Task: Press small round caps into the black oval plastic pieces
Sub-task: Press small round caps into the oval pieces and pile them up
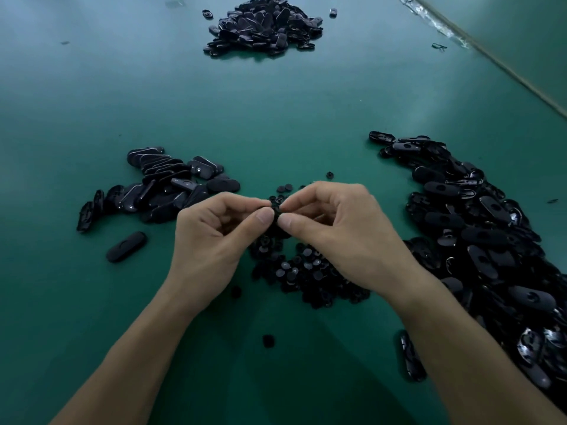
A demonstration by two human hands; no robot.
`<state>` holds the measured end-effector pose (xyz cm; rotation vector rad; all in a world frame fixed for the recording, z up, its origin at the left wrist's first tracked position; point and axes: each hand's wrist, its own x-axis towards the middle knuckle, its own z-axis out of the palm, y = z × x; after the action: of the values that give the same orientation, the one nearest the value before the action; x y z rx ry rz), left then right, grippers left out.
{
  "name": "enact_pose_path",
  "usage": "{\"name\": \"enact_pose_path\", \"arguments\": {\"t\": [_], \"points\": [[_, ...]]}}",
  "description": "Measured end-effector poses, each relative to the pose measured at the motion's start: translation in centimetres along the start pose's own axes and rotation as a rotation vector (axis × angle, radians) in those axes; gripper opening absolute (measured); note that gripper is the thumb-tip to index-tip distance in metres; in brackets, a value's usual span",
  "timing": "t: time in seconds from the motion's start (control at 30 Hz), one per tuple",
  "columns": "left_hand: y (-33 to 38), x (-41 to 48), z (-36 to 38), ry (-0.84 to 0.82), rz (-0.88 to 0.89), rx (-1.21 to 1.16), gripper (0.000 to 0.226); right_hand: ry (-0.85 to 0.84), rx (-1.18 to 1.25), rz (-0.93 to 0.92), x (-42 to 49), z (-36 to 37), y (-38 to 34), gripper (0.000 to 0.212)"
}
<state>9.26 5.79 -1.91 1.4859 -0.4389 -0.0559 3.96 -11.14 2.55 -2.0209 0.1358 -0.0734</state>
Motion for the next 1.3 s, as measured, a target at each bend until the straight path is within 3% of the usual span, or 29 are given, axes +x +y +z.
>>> {"name": "enact_pose_path", "arguments": {"t": [0.13, 0.6, 0.7, 0.83, 0.97, 1.3], "points": [[0.0, 0.0, -0.2, 0.008, -0.02, 0.004, 0.005, -0.037, 0.025, -0.007, -0.1, 0.1, 0.2, 0.002], [0.0, 0.0, -0.3, -0.004, -0.092, -0.082, 0.011, 0.102, 0.056, 0.004, 0.2, 0.3, 0.7, 0.01], [-0.1, 0.1, -0.4, 0.064, -0.113, -0.128, 0.013, 0.156, -0.176, -0.007, 0.2, -0.1, 0.9, 0.01], [-0.3, 0.3, -0.5, 0.137, -0.118, -0.182, 0.013, 0.027, -0.459, 0.014, 0.0, 0.3, 0.8, 0.009], [-0.2, 0.3, -0.3, 0.157, -0.13, -0.187, 0.012, 0.007, -0.622, -0.025, 0.3, 1.3, 0.3, 0.013], [-0.4, 0.3, -0.4, 0.168, -0.141, -0.167, 0.017, -0.019, -0.692, 0.019, 0.7, 1.8, 0.5, 0.01]]}}
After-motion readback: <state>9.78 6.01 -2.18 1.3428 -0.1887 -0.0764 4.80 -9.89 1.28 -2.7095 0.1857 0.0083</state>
